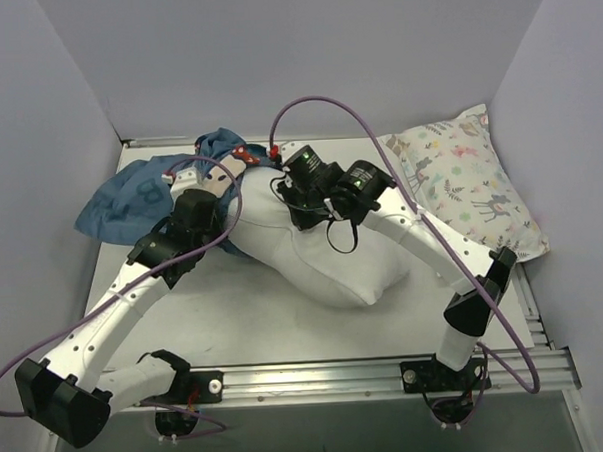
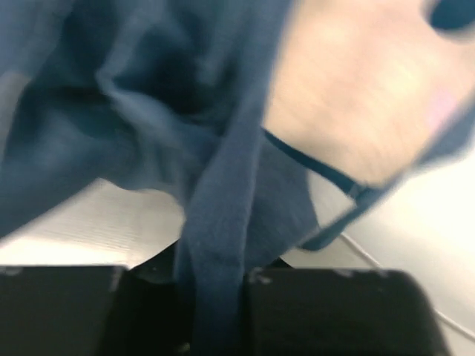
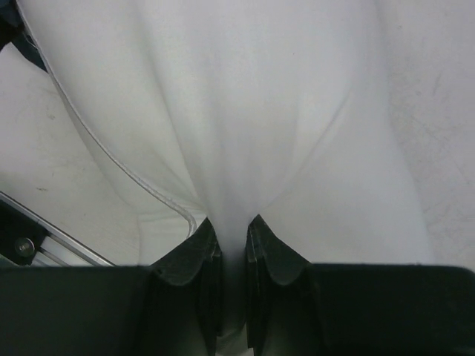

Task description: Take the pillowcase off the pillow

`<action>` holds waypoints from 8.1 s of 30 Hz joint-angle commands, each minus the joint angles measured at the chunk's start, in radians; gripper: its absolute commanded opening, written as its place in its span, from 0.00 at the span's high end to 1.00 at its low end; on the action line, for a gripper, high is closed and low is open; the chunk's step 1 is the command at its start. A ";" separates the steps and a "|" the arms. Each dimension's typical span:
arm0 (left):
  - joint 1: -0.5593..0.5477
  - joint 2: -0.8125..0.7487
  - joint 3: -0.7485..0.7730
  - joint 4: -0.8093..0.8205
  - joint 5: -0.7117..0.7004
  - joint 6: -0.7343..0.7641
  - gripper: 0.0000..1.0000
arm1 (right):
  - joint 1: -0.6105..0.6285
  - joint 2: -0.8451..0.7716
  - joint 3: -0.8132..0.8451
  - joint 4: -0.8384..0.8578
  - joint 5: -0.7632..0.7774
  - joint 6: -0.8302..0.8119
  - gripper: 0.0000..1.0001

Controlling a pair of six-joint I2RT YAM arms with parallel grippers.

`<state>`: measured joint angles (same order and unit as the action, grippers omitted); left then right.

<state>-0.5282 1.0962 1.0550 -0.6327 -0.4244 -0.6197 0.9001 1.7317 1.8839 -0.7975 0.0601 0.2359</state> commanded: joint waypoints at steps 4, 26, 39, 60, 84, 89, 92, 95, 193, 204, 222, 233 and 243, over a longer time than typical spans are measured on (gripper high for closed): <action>0.137 0.039 0.053 -0.012 -0.238 -0.032 0.96 | -0.044 -0.205 -0.009 0.023 -0.005 0.013 1.00; 0.709 0.373 0.097 0.100 0.012 -0.126 1.00 | -0.181 -0.342 -0.069 0.020 -0.103 -0.001 1.00; 0.665 0.478 0.131 0.134 0.016 -0.115 1.00 | -0.182 -0.361 -0.161 0.036 -0.101 -0.039 1.00; 0.484 0.134 -0.196 0.225 0.082 -0.130 1.00 | 0.499 0.138 -0.045 0.239 0.592 -0.104 0.00; 0.445 -0.096 0.148 0.048 -0.050 0.112 1.00 | 0.081 -0.241 -0.142 0.245 -0.388 0.095 1.00; 0.367 -0.019 0.129 0.053 -0.027 0.121 1.00 | -0.145 -0.264 -0.360 0.326 -0.508 0.163 1.00; 0.260 0.020 0.071 0.080 -0.088 0.115 1.00 | -0.295 -0.230 -0.541 0.415 -0.609 0.218 1.00; 0.183 0.072 0.037 0.109 -0.139 0.104 1.00 | -0.388 -0.173 -0.629 0.425 -0.516 0.224 0.91; 0.256 0.441 0.004 0.275 -0.320 -0.051 1.00 | -0.012 -0.299 -0.246 0.090 0.178 -0.066 1.00; 0.393 0.597 0.010 0.260 -0.229 -0.150 1.00 | -0.136 -0.325 -0.223 0.046 0.159 -0.033 1.00; 0.444 0.604 0.057 0.255 -0.143 -0.135 1.00 | -0.138 -0.313 -0.207 0.046 0.050 -0.084 0.86; 0.379 0.484 -0.108 0.332 -0.074 -0.166 1.00 | 0.172 -0.028 -0.285 0.289 0.245 -0.194 0.00; 0.362 0.456 -0.049 0.306 -0.060 -0.135 1.00 | 0.123 0.269 -0.342 0.310 0.304 -0.120 0.33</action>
<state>-0.1474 1.5871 0.9672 -0.2893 -0.5392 -0.7719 1.0908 1.9491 1.5837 -0.4728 0.3584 0.0490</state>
